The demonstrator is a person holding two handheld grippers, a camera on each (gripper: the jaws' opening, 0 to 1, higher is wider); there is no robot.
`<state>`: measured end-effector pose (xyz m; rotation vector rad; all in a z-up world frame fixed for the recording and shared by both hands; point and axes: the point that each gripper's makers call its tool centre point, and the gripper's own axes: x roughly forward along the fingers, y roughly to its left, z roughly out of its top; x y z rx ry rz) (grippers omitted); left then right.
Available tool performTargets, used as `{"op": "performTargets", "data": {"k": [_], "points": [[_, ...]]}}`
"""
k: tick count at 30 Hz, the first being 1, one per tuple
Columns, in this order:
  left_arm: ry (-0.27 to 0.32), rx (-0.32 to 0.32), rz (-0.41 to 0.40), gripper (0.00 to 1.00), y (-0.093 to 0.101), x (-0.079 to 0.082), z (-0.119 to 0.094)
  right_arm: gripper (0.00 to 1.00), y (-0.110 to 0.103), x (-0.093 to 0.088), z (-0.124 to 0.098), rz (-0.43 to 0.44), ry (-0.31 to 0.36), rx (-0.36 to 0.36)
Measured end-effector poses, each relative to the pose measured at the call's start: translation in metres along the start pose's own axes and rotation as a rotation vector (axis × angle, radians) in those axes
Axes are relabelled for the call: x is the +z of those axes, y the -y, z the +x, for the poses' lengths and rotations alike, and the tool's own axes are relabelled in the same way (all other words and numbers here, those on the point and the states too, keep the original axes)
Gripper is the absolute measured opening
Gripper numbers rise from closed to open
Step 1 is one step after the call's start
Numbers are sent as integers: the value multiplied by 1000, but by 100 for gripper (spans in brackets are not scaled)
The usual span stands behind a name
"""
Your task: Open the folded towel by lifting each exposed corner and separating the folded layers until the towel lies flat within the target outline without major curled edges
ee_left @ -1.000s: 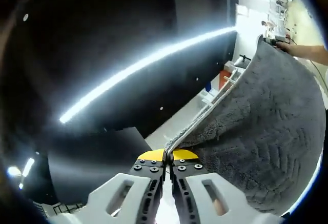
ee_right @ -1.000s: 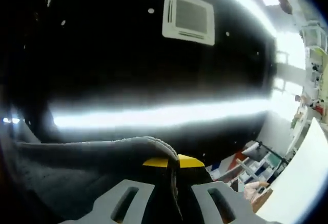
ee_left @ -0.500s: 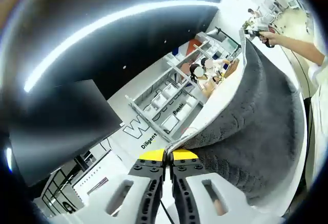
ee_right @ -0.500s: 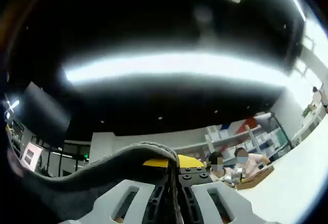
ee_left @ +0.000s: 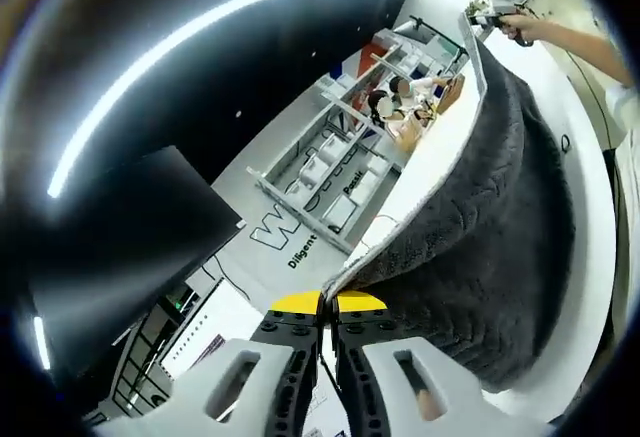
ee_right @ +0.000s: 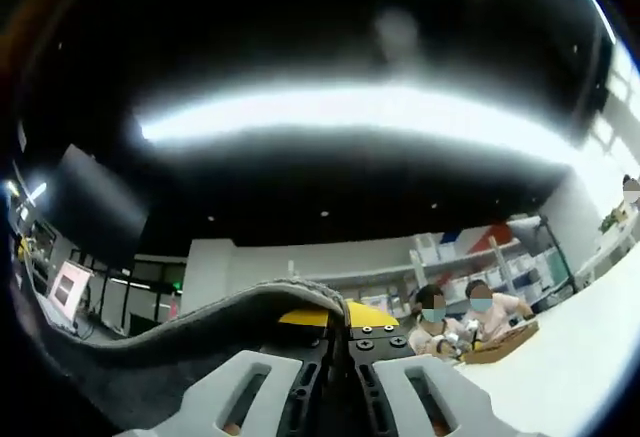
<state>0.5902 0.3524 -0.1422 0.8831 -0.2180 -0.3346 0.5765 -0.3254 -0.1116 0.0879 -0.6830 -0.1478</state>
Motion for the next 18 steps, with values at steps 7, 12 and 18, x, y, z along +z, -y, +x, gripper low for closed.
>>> {"op": "performTargets", "data": {"k": [7, 12, 18], "points": [[-34, 6, 54, 2, 3, -6, 7, 0, -3, -11, -2, -35, -39, 14], [-44, 2, 85, 2, 7, -10, 14, 0, -4, -19, -1, -38, -62, 23], [-65, -25, 131, 2, 13, -17, 20, 0, -4, -29, 1, -25, -88, 28]]}}
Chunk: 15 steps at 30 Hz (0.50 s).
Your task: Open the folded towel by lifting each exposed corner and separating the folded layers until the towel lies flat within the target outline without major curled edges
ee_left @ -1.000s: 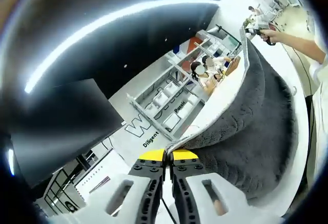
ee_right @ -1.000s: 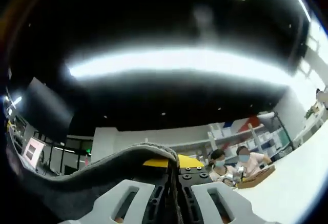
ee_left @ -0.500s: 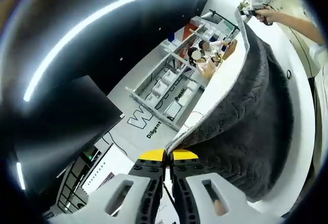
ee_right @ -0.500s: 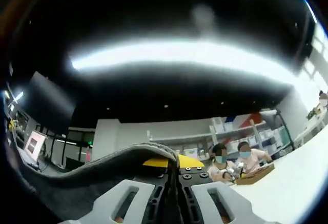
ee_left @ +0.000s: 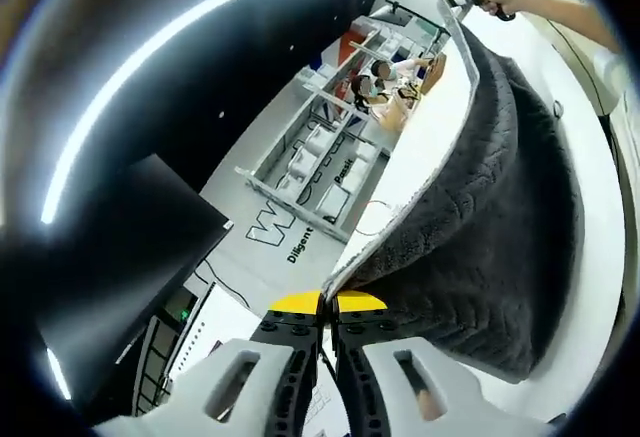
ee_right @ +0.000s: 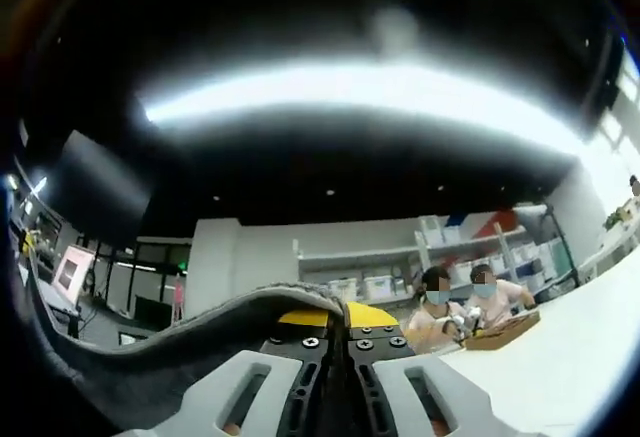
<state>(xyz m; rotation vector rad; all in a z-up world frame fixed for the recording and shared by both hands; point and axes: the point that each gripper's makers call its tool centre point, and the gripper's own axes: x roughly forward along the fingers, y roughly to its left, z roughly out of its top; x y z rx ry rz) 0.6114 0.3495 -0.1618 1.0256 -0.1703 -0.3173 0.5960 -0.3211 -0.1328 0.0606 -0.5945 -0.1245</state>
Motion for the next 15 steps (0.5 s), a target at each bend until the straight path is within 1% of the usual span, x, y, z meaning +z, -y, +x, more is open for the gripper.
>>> {"op": "performTargets", "data": {"k": [2, 3, 4, 8, 9, 11, 15], "points": [[-3, 3, 7, 2, 1, -1, 1, 0, 1, -4, 1, 15, -9, 0], [-3, 2, 13, 2, 1, -1, 2, 0, 2, -7, 1, 46, -17, -1], [-4, -3, 19, 2, 2, -1, 2, 0, 2, -8, 1, 58, -20, 0], [-6, -9, 24, 2, 4, -1, 4, 0, 3, -12, 2, 48, -27, 1], [-25, -12, 38, 2, 6, -5, 7, 0, 0, -15, 0, 54, -41, 6], [-19, -29, 35, 2, 9, -5, 8, 0, 1, -15, 1, 54, -44, 11], [-16, -35, 28, 3, 11, -4, 9, 0, 0, -15, 2, 46, -48, 13]]}}
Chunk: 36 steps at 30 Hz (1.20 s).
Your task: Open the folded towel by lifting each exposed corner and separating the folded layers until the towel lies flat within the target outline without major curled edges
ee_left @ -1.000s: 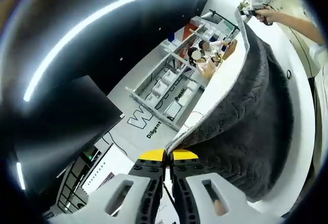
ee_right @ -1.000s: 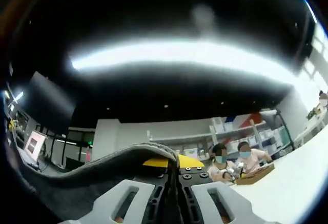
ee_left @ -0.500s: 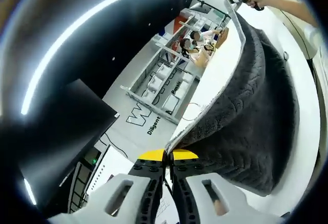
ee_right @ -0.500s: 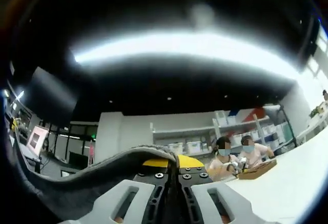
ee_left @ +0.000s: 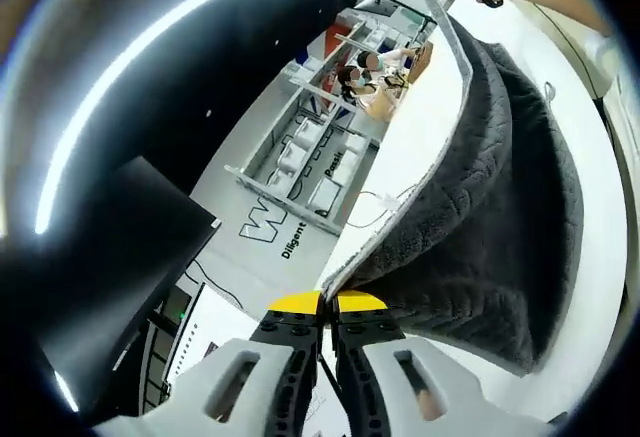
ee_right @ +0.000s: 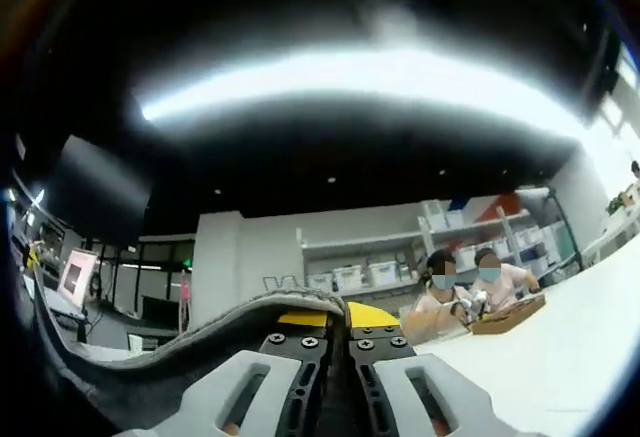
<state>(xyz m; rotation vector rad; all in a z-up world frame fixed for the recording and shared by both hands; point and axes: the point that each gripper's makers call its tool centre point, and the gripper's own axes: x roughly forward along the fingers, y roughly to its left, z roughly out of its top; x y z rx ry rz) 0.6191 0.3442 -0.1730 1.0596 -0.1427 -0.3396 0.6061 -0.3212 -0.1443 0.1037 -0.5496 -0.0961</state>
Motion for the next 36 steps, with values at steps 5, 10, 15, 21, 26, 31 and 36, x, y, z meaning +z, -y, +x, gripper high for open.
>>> {"op": "performTargets", "data": {"k": [5, 10, 15, 21, 26, 31, 36], "points": [[-9, -26, 52, 3, 9, -2, 5, 0, 0, -3, 1, 19, -11, 8], [-29, -54, 49, 3, 18, -8, 13, 0, 0, -5, 1, 16, -19, 9], [-48, -63, 45, 3, 20, -16, 17, 0, -1, -11, 1, 14, -37, 16], [-46, -59, 48, 3, 18, -13, 19, 1, -11, -17, 0, 19, -91, 34], [-40, -62, 43, 3, 19, -11, 24, 1, -25, -20, -3, -13, -101, 66], [-62, -79, 47, 3, 25, -17, 43, 0, -28, -26, -7, -47, -140, 94], [-15, -92, 13, 3, 27, -10, 57, 0, -19, -35, -15, -69, -184, 95]]}}
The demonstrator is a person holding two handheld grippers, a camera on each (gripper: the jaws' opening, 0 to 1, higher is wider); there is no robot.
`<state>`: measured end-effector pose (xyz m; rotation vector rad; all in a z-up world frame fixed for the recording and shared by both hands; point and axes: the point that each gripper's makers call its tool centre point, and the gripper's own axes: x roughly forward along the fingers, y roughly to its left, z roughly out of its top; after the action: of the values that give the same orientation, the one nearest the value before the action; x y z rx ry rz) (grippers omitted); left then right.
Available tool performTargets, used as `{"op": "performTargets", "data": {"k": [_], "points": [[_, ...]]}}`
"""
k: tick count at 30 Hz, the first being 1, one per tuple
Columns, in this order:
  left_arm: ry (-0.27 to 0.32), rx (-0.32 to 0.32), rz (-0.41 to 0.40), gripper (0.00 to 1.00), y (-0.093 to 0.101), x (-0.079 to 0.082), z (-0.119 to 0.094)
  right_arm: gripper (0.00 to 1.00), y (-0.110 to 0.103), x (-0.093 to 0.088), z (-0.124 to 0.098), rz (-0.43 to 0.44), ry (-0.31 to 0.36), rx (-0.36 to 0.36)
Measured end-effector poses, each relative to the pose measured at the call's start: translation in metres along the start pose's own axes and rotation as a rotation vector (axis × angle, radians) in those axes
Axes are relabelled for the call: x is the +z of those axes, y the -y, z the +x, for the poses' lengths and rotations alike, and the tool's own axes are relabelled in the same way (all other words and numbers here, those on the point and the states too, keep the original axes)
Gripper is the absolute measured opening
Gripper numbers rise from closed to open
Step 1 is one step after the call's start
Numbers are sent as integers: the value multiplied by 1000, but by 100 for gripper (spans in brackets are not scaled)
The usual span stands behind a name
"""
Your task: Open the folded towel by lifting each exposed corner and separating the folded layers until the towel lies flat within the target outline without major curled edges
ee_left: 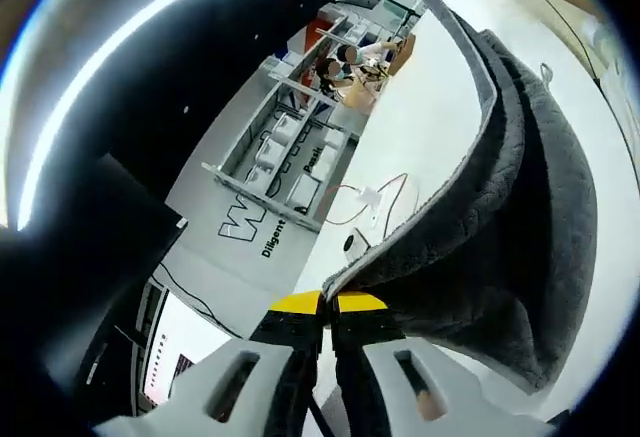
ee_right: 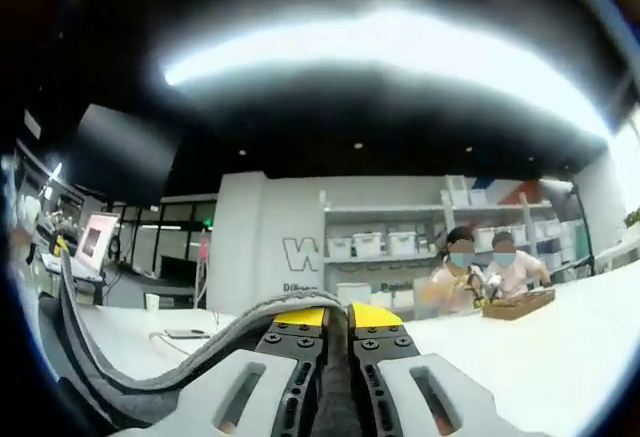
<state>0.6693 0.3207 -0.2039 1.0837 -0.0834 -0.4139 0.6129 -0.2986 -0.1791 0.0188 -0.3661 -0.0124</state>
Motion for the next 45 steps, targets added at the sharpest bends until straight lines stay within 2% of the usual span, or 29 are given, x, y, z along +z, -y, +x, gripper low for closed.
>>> {"op": "performTargets", "data": {"k": [3, 6, 10, 12, 14, 15, 16, 18, 20, 21, 25, 26, 28, 30, 31, 34, 36, 38, 41, 45], "points": [[-17, -13, 6, 3, 4, -5, 8, 1, 7, -8, -3, 13, -29, -13], [-32, -23, 16, 3, 6, -8, 11, 3, 1, -10, -6, 51, -43, 28], [-27, -42, 4, 3, 8, -6, 12, 3, -3, -9, -4, 37, -47, 41], [-55, -70, 7, 3, 14, -10, 11, 4, -8, -18, -1, 40, -77, 65], [-92, -125, -7, 3, 24, -17, 10, 7, -14, -28, 1, 42, -118, 88], [-82, -133, -10, 3, 27, -15, 10, 8, -15, -38, 5, 12, -160, 95], [-76, -143, -15, 4, 30, -16, 10, 10, -15, -40, 5, 6, -169, 95], [-95, -170, -22, 8, 36, -21, 8, 21, -18, -35, 8, 22, -157, 84], [-126, -164, -22, 20, 38, -27, 7, 21, -27, -29, 9, 26, -139, 108], [-127, -159, -22, 22, 38, -27, 6, 21, -33, -26, 9, 32, -138, 130], [-124, -181, -15, 25, 43, -28, -1, 28, -48, -24, 13, 19, -133, 170], [-130, -201, 15, 28, 49, -31, -4, 30, -59, -33, 18, -5, -165, 185], [-146, -207, 28, 34, 51, -34, -6, 36, -60, -37, 23, -5, -178, 184], [-157, -211, 16, 36, 53, -37, -10, 38, -64, -42, 27, -14, -186, 194], [-160, -215, 9, 36, 54, -40, -14, 39, -71, -50, 29, -45, -225, 222], [-168, -224, 37, 31, 57, -44, -22, 41, -65, -57, 30, -115, -261, 205], [-168, -228, 42, 31, 58, -47, -25, 44, -61, -60, 32, -153, -278, 190], [-189, -233, 12, 33, 61, -55, -33, 50, -42, -63, 38, -220, -300, 127], [-209, -231, 24, 32, 61, -62, -40, 51, -20, -63, 38, -306, -316, 61], [-224, -210, 2, 33, 57, -66, -50, 52, -14, -60, 37, -250, -299, 60]]}}
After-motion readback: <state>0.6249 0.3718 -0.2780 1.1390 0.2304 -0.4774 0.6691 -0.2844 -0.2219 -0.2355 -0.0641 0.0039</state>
